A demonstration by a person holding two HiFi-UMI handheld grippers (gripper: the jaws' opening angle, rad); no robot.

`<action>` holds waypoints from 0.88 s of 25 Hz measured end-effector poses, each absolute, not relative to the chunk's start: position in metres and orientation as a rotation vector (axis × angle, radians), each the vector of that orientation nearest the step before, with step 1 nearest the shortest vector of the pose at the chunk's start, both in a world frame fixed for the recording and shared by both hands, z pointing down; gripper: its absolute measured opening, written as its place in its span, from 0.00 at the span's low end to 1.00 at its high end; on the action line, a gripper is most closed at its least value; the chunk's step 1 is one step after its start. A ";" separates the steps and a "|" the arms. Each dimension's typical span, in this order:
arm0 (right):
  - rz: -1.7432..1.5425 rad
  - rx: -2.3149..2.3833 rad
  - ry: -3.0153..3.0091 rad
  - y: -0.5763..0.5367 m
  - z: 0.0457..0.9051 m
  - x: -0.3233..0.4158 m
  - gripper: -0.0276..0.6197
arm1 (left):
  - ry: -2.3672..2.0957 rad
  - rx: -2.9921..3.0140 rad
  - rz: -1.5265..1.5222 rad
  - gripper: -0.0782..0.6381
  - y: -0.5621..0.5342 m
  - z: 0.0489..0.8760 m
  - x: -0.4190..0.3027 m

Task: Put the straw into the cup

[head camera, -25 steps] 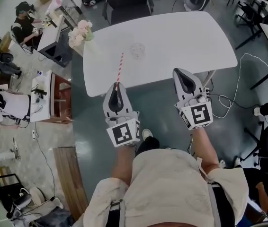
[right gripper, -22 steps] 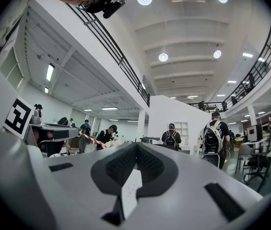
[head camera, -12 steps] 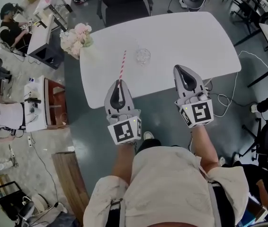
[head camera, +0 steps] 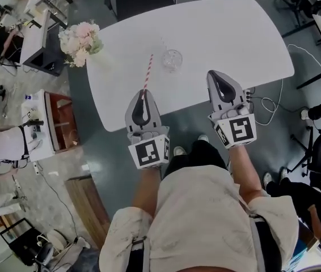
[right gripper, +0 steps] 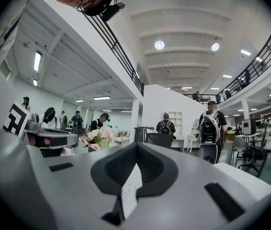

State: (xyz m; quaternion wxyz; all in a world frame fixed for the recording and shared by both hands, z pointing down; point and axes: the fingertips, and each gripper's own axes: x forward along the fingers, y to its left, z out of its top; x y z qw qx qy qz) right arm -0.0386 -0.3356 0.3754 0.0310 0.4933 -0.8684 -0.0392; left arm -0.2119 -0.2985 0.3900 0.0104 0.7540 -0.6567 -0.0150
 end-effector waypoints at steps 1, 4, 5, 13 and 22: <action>-0.109 1.520 -2.673 -0.341 0.380 -0.037 0.04 | -2.037 2.354 -0.035 0.14 -0.304 0.394 -0.208; -0.066 1.520 -2.674 -0.360 0.396 -0.026 0.04 | -2.005 2.350 0.002 0.14 -0.319 0.410 -0.194; -0.050 1.518 -2.676 -0.367 0.402 -0.023 0.04 | -1.999 2.344 0.022 0.14 -0.324 0.416 -0.190; 0.053 1.452 -2.692 -0.422 0.440 -0.019 0.04 | -1.966 2.280 0.171 0.14 -0.364 0.464 -0.171; 0.137 1.405 -2.688 -0.454 0.475 -0.016 0.04 | -1.912 2.215 0.238 0.14 -0.385 0.507 -0.159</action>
